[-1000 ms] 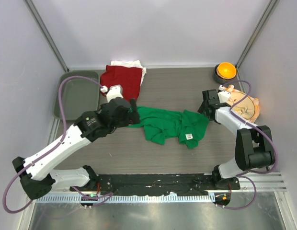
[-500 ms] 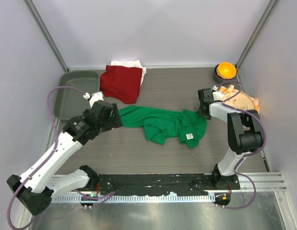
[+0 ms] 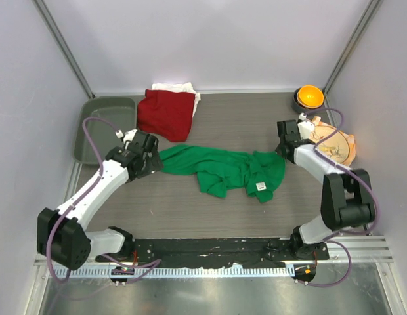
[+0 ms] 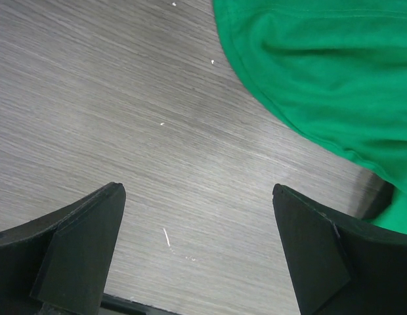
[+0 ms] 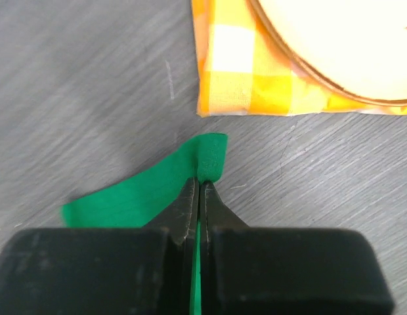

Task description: Fold and stack the t-shirts

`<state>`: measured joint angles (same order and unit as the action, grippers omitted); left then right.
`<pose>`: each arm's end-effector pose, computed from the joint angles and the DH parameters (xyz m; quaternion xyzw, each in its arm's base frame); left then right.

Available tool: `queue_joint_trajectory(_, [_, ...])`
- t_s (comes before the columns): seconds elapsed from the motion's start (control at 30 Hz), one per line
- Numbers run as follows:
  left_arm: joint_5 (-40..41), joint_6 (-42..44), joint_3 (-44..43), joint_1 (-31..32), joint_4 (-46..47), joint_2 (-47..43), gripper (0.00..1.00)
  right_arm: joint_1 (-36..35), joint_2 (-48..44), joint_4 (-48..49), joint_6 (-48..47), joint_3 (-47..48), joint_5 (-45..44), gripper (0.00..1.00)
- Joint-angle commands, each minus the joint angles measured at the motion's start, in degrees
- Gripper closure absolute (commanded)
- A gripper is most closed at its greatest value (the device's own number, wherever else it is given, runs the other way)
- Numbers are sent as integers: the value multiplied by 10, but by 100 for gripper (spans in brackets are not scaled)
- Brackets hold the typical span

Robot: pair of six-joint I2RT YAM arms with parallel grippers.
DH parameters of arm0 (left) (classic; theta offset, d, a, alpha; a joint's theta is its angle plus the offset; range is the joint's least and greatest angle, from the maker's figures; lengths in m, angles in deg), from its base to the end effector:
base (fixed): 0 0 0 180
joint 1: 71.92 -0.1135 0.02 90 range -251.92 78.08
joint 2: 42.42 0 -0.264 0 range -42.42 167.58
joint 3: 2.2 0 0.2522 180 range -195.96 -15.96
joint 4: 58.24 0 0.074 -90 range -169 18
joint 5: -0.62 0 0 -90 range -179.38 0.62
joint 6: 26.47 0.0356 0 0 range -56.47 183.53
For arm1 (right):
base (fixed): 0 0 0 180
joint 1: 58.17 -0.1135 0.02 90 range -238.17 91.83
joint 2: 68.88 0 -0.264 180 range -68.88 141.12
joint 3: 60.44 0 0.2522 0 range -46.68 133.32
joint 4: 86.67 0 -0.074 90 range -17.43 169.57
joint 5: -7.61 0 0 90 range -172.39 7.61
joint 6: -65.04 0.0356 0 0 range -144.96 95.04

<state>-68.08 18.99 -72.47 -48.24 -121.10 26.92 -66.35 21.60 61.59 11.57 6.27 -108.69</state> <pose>0.2153 -0.0803 0.2701 -0.2167 0.9296 0.0148 0.2979 0.3121 0.0289 0.1885 0.2931 0.8852 -0.0911 0.3496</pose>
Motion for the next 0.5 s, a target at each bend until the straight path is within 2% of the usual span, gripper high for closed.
queue_joint_trajectory(0.0, [28,-43,3,-9,64,39,0,-3,-106,6,-5,-9,-10,99])
queue_joint_trajectory(0.23, [58,-85,15,-28,153,131,4,-25,-186,-21,-10,-4,13,99])
queue_joint_trajectory(0.33, [45,-95,3,-43,176,178,9,-36,-215,-29,-16,-3,25,99])
queue_joint_trajectory(0.47, [41,-107,-27,-48,190,242,21,-47,-239,-49,-29,6,50,99])
